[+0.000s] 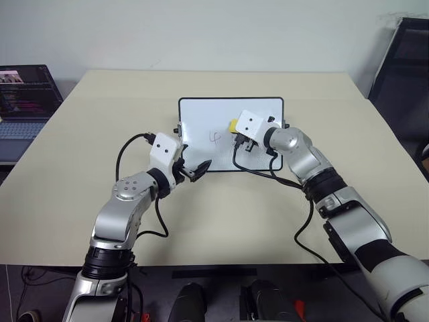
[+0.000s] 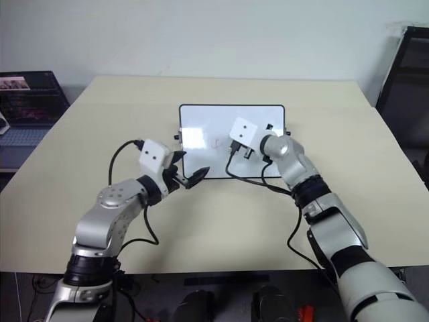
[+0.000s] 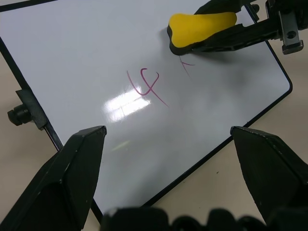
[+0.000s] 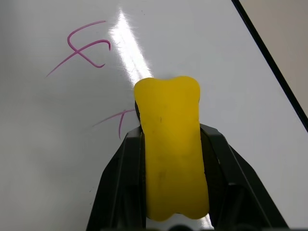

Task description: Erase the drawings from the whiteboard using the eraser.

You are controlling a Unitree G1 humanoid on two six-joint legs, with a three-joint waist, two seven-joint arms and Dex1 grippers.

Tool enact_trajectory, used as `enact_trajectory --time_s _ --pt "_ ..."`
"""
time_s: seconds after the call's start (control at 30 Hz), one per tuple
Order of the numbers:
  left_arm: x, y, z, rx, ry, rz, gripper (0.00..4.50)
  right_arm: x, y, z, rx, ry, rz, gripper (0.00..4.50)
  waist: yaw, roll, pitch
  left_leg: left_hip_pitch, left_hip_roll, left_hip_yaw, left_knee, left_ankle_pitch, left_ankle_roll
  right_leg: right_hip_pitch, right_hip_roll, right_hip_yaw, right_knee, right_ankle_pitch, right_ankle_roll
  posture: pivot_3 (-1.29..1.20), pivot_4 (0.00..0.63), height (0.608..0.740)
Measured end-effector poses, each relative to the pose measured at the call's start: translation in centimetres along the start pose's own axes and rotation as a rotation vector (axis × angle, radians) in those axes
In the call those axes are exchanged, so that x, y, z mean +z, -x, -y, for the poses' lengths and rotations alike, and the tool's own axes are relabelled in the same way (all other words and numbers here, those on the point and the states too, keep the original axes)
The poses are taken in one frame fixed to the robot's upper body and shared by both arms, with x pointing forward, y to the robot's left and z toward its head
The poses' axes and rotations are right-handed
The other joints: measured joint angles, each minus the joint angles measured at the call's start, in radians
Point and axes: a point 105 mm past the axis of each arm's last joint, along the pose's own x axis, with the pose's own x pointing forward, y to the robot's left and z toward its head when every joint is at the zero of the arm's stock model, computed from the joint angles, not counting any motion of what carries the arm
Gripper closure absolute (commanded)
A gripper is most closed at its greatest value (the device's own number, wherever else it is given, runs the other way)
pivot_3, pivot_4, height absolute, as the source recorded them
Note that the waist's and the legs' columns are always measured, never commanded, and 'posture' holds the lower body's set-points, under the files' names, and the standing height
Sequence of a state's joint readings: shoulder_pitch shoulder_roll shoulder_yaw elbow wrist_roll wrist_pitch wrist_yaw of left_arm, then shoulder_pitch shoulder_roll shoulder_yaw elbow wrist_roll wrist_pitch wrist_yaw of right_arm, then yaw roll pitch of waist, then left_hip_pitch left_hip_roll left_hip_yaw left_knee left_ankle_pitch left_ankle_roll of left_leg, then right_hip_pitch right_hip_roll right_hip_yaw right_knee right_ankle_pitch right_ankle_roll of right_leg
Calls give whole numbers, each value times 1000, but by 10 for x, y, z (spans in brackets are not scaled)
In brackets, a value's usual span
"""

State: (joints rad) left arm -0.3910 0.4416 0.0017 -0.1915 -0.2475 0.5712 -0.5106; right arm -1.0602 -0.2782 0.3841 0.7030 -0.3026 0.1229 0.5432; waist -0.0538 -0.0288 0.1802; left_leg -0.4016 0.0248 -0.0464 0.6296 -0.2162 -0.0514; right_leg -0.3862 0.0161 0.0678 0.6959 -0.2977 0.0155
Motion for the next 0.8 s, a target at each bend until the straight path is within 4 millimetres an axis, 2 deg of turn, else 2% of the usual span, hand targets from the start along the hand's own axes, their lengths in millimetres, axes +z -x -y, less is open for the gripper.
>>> enact_trajectory --time_s 0.1,0.27,0.4,0.6,0.8 --pt "0 0 0 0 2 -4 0 -5 5 -9 74 15 -8 3378 0 0 0 0 0 -1 0 0 0 1 0 0 0 0 0 0 150 740" --pt "2 1 1 3 0 -1 0 -13 10 -38 209 35 -19 3378 -2 0 0 1 0 0 0 0 0 1 0 0 0 0 0 0 150 740" --pt "2 0 1 1 2 0 0 -9 4 -30 123 47 -11 3378 -4 0 0 2 0 0 0 0 0 1 0 0 0 0 0 0 150 740" --pt "1 0 2 -4 2 -1 0 -1 2 14 -92 68 -8 3378 -3 0 0 1 0 0 0 1 0 1 0 1 0 0 0 0 150 740" --pt "-1 0 4 -9 7 -4 0 -1 2 7 -23 85 -3 3378 -4 0 0 1 0 0 -2 1 0 1 0 1 -2 0 0 0 150 740"
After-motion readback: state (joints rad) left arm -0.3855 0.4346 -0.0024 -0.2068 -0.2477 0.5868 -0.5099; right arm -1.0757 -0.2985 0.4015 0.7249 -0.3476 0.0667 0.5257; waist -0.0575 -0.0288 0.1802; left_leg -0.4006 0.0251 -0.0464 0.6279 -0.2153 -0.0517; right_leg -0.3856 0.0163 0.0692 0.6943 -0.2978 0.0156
